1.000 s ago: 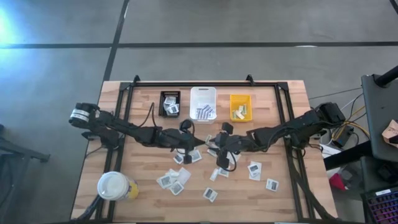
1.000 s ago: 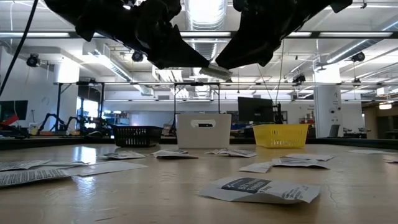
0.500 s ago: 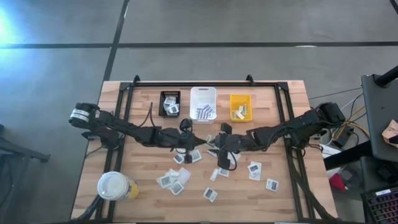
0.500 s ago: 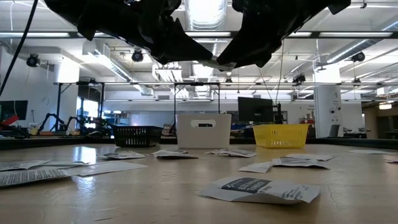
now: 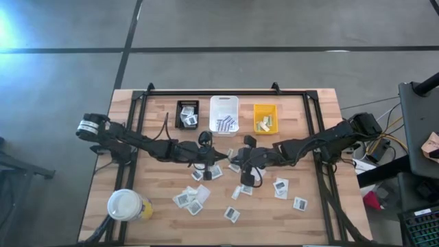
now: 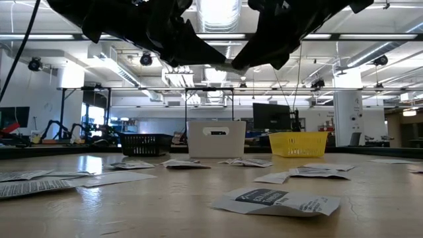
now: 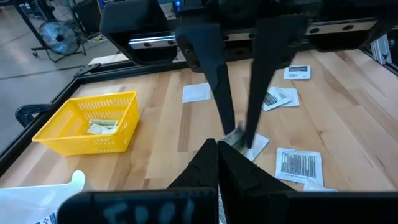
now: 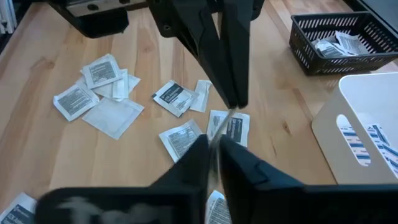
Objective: Pick & Place First Aid Supplies
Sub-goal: Put the green bandage into the yellow basket
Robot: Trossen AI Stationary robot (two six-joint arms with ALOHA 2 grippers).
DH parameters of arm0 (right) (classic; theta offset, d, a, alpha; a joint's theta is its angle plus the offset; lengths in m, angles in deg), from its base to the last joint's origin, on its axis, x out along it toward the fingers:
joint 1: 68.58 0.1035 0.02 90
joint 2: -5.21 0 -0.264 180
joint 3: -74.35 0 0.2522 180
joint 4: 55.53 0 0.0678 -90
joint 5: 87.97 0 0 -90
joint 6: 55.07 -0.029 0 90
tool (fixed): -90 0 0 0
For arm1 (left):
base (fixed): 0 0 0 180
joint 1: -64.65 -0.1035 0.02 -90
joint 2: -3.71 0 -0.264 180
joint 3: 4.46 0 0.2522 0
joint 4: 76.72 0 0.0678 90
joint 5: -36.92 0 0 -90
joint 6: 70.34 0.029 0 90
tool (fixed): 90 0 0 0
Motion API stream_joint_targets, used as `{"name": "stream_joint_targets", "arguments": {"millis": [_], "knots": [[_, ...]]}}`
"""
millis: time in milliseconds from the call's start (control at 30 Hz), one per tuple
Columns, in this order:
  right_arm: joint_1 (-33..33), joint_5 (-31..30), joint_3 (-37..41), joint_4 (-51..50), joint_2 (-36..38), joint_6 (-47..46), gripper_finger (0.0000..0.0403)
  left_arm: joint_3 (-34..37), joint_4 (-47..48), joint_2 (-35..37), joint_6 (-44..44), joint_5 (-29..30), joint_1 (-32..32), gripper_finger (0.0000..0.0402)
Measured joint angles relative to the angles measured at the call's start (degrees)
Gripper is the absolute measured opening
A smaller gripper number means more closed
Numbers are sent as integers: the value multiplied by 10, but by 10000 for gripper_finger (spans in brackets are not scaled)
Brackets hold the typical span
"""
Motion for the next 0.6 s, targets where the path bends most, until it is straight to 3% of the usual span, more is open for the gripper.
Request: {"name": "stream_joint_targets", "arguments": {"millis": [100,600], "knots": [[-1,0,0,-10,0,-4,12,0,-3,0,2,0,0,0],[-7,-1,0,-26,0,-35,8,0,-5,0,2,0,-1,0]]}}
